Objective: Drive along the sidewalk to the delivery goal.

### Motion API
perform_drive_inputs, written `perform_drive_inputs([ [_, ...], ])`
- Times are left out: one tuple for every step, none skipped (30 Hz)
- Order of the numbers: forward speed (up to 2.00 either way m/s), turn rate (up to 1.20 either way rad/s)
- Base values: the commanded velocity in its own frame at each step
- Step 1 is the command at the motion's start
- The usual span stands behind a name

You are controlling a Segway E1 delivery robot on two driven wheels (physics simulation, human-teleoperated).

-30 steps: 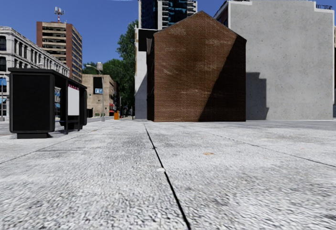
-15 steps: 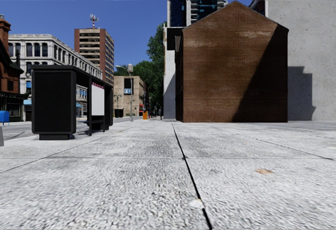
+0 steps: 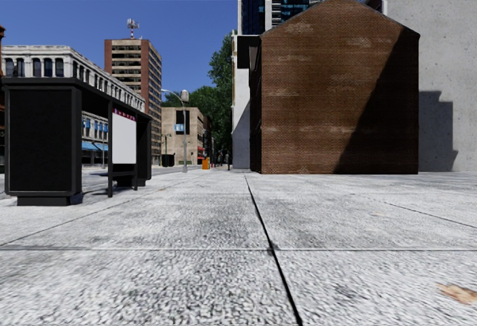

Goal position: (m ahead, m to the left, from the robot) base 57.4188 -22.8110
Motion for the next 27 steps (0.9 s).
perform_drive_inputs([
  [2.0, 0.0],
  [2.0, 0.0],
  [2.0, 0.0],
  [2.0, 0.0],
  [2.0, 0.0],
  [2.0, 0.0],
  [2.0, 0.0],
  [2.0, 0.0],
  [2.0, 0.0],
  [2.0, 0.0],
  [2.0, 0.0],
  [2.0, 0.0],
  [2.0, 0.0],
  [2.0, 0.0],
  [2.0, 0.0],
  [2.0, 0.0],
  [2.0, 0.0],
  [2.0, 0.0],
  [2.0, 0.0],
  [2.0, 0.0],
  [2.0, 0.0],
  [2.0, 0.0],
  [2.0, 0.0],
  [2.0, 0.0],
  [2.0, 0.0],
  [2.0, 0.0],
  [2.0, 0.0],
])
